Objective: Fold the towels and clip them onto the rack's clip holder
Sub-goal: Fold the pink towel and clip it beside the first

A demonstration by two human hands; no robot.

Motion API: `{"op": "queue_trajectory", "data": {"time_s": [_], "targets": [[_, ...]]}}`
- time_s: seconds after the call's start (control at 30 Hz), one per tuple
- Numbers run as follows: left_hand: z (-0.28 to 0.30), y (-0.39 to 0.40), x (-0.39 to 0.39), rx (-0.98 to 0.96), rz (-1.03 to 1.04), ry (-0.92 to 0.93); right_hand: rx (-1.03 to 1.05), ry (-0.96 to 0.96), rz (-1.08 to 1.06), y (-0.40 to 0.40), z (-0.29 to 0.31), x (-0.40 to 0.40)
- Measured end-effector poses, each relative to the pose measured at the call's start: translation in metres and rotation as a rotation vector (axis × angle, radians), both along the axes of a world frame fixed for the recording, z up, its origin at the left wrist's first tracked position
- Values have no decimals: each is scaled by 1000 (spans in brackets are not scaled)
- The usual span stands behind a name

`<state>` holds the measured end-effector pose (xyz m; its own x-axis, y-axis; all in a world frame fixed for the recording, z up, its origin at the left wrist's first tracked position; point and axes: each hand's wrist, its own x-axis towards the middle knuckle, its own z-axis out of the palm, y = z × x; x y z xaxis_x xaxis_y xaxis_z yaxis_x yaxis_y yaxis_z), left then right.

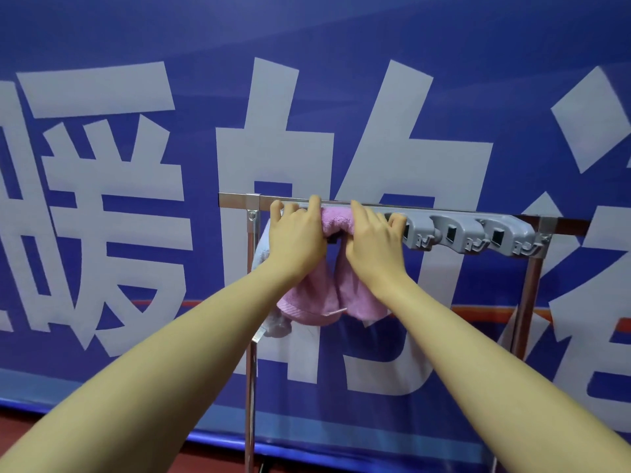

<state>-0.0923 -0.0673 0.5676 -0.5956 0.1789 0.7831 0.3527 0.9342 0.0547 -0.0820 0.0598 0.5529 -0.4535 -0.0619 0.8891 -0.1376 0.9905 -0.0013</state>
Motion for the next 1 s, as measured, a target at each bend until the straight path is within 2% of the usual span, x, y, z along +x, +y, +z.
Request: {"op": "queue_trajectory", "data": {"time_s": [0.1,0.2,0.37,0.63,0.73,0.83,1.0], "targets": [[-13,-1,-4,-73,-35,-51,92,-28,-56,3,-18,1],[-17,-8,-2,-87,-105,-96,100,-81,34,-1,-29,4],[-16,-19,-4,-148,-172,-151,-183,-284,262,-14,-31,8],[-7,-35,3,-253,-266,-314,-438,-300,430,-18,-33,24],[-5,-41,11,-218,-304,-367,-477,-315,418,-20,-37,26],[-8,-47,20,-87,-300,-257,-491,-298,328,-26,-49,26],[-27,-57,22,11,-4,-80,-577,-279,187,-49,-62,27]]}}
